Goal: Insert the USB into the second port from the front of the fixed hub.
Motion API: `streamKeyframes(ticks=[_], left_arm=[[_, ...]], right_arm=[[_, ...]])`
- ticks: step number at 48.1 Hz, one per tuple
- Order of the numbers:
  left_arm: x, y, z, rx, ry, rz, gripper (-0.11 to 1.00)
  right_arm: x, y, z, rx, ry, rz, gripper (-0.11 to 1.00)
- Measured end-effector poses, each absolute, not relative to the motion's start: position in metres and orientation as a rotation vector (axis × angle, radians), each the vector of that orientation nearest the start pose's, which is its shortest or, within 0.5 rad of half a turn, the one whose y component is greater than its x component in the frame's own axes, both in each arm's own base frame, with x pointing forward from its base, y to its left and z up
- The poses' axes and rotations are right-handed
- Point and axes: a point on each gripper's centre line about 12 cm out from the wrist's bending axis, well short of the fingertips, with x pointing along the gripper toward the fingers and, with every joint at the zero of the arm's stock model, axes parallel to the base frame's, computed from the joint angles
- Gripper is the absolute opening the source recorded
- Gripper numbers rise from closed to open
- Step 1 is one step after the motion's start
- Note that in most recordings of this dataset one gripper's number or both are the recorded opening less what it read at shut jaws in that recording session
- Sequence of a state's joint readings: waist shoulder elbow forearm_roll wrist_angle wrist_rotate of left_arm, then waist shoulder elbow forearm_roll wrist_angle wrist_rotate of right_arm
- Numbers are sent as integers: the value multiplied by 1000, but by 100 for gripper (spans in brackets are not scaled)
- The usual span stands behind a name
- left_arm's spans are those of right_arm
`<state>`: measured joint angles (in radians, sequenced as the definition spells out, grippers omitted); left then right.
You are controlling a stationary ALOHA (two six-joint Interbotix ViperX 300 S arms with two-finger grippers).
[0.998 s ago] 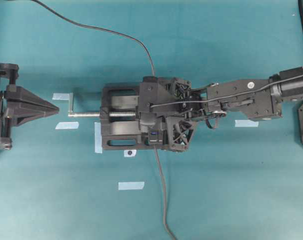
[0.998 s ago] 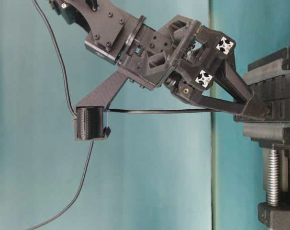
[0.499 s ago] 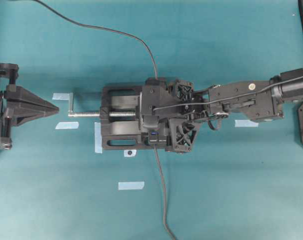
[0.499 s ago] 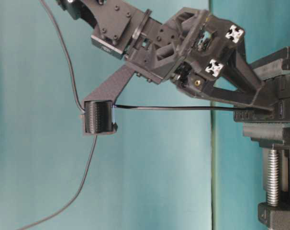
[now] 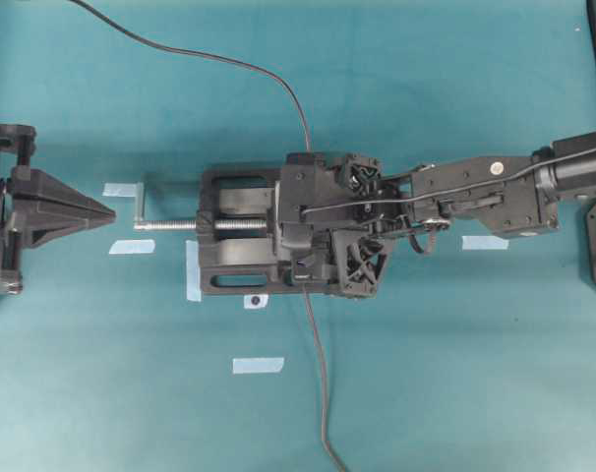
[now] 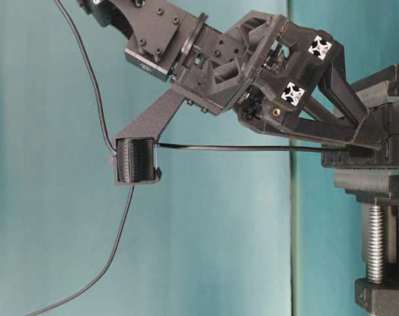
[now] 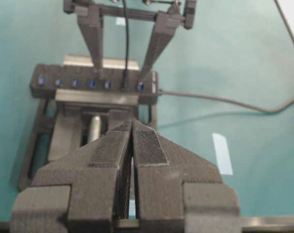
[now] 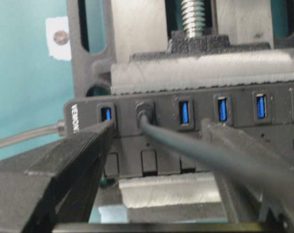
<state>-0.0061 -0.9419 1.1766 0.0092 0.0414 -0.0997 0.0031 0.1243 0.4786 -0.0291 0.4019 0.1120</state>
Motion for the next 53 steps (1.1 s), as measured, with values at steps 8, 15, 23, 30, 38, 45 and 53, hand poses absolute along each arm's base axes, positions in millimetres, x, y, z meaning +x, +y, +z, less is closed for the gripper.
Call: streamKeyframes(ticks=[8,15,23,30,38,45,53], left_arm=[[198,-1,249,-89,278,7,0],[197,-1,246,-89,285,7,0],[196,-1,245,-87,288,7,0],[195,-1,245,-86,284,7,0],[195,-1,245,-87,281,7,0],[194,-1,244,-87,285,7,0],[194,-1,243,-86,284,7,0]], right_arm=[[406,-2,164,72,962,-53,87],[399,-6,180,80,925,-61,87],[387,-7,195,83,891,-64,87],[377,-7,201,81,879,-62,87],[364,-7,206,81,865,-62,87],[353,-7,210,82,839,-60,87],[341,-6,213,84,775,-56,87]])
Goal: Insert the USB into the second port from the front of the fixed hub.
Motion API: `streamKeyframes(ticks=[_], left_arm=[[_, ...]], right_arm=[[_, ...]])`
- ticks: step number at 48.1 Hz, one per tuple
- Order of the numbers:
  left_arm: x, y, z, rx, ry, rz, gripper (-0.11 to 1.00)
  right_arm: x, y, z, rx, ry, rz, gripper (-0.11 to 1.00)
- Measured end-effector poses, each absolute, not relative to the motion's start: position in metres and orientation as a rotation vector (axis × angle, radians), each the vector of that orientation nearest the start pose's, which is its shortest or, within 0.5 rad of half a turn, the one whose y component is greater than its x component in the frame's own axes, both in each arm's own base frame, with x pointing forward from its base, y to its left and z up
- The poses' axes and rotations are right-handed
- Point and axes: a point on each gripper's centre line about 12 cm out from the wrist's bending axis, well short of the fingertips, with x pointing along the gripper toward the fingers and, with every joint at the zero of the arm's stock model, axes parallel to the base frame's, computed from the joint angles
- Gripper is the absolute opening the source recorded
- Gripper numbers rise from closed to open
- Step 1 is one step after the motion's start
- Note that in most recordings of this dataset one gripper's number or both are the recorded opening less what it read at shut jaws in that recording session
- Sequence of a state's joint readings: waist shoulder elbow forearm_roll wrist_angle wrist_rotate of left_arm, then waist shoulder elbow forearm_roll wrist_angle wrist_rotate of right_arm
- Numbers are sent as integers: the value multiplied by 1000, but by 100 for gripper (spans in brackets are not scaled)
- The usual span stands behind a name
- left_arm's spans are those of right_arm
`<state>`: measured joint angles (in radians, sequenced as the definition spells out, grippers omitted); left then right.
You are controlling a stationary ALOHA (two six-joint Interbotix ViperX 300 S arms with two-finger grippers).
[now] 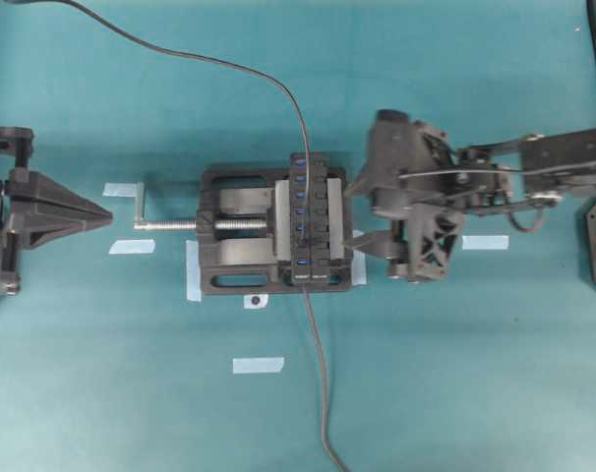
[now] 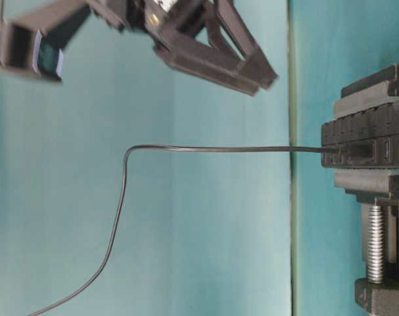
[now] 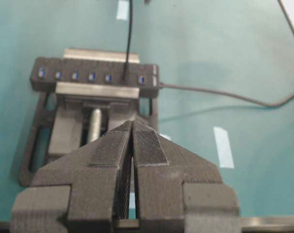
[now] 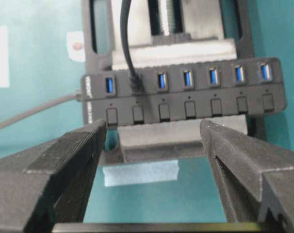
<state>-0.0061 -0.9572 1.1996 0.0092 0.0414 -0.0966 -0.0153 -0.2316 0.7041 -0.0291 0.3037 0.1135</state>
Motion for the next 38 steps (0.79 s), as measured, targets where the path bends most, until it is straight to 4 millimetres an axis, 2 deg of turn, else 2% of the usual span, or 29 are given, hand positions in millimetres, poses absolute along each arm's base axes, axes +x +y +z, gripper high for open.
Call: streamKeyframes(ticks=[13,20,38], left_arm=[[193,-1,244,-87,279,7,0],[193,-1,245,-88,278,7,0],[193,-1,245,-89,278,7,0]], right_arm=[[317,-5,216,84,622,-44,87],[305,-5,210,86,619,-44,87],[299,-5,202,86,637,-44,87]])
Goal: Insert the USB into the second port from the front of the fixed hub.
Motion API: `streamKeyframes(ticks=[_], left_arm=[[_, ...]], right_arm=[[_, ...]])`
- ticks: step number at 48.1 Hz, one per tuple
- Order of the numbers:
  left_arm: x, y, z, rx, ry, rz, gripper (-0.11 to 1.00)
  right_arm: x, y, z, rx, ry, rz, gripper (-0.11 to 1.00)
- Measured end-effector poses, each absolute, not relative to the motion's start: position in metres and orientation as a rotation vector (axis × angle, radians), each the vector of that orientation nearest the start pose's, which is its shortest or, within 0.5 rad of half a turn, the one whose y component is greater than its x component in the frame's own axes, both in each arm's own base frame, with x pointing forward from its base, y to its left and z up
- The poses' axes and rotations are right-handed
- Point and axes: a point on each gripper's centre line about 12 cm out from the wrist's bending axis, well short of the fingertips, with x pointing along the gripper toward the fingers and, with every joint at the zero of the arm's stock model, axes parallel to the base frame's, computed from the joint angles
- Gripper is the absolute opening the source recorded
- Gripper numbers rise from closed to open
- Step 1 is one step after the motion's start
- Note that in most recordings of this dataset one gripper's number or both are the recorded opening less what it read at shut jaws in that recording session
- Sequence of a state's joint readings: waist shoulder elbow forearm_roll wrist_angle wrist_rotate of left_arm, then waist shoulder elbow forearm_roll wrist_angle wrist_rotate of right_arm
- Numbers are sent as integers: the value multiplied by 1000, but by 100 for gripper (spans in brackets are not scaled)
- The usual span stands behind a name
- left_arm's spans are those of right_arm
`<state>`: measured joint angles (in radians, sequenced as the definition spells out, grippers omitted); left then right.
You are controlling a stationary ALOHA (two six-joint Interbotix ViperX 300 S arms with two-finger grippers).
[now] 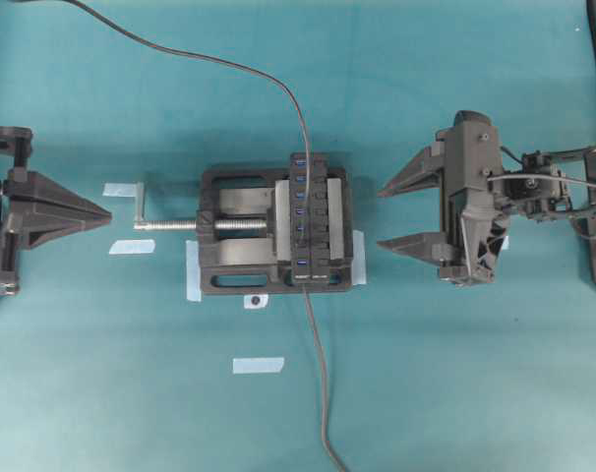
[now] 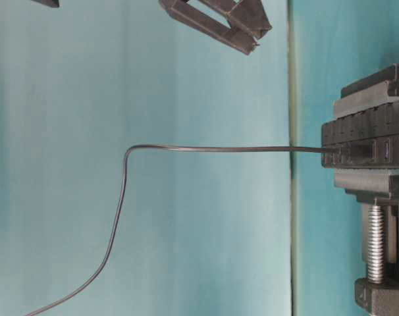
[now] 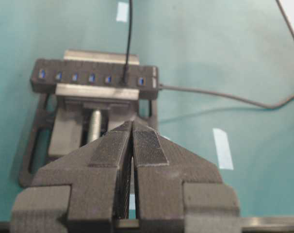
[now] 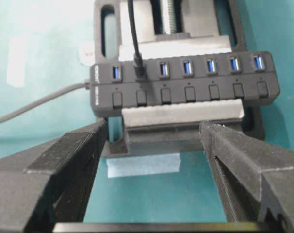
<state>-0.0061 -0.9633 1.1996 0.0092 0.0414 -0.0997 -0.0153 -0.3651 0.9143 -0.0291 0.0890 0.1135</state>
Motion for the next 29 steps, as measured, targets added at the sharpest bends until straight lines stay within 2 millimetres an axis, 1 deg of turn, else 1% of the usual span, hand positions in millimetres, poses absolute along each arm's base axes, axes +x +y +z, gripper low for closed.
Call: streamKeyframes(ticks=[29], left_arm=[[193,-1,245,-89,278,7,0]], right_arm=[[296,-5,197,86,648,-45,87]])
